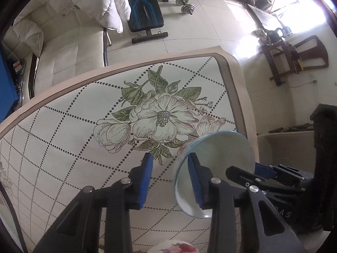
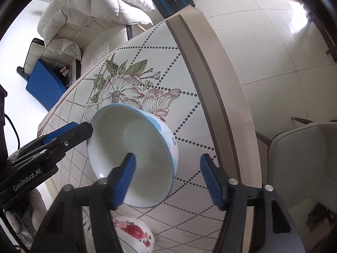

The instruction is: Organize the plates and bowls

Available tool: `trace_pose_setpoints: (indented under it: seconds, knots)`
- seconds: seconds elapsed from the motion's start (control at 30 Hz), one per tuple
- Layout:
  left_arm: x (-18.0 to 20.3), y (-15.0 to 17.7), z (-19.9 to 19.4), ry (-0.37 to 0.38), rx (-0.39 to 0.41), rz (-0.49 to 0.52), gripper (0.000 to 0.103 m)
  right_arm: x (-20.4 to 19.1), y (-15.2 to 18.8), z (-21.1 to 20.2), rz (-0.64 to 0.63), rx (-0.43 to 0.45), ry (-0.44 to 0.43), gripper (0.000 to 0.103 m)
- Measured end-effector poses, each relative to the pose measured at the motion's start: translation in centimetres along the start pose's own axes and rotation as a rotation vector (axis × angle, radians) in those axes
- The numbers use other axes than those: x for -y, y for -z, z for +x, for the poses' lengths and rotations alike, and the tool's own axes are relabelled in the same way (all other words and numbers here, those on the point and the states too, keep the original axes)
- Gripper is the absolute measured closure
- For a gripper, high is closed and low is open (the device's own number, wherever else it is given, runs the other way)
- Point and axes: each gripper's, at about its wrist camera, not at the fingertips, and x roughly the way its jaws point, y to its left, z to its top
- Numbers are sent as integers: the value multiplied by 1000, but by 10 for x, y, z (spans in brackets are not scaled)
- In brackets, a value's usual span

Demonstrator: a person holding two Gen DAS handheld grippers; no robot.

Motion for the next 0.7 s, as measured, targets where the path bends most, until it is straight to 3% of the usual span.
trace_pose_setpoints:
  seconds: [0.03, 0.1, 0.17, 0.2, 0.27, 0.33, 0.7]
  knots:
    - [3, 0, 2, -7, -5, 17, 73, 1, -2, 2, 7, -9, -2, 54]
    - [5, 1, 8, -1, -31, 28, 80, 1, -3, 6, 6, -14, -2, 71]
    - [5, 1, 16, 5, -56, 24, 85, 2, -4, 7, 3, -18, 11, 76]
    - [5, 1, 20, 6, -67, 22, 86, 2, -3, 7, -1, -18, 16, 86]
    - [5, 3, 25, 25, -85, 9, 92, 3, -4, 10, 1, -27, 35, 93]
    - [7, 5, 28, 34, -93, 6, 97, 2, -3, 11, 2, -26, 45, 94]
    - [12, 17, 1, -4, -58, 17, 97, -7, 5, 3, 11, -27, 46, 95]
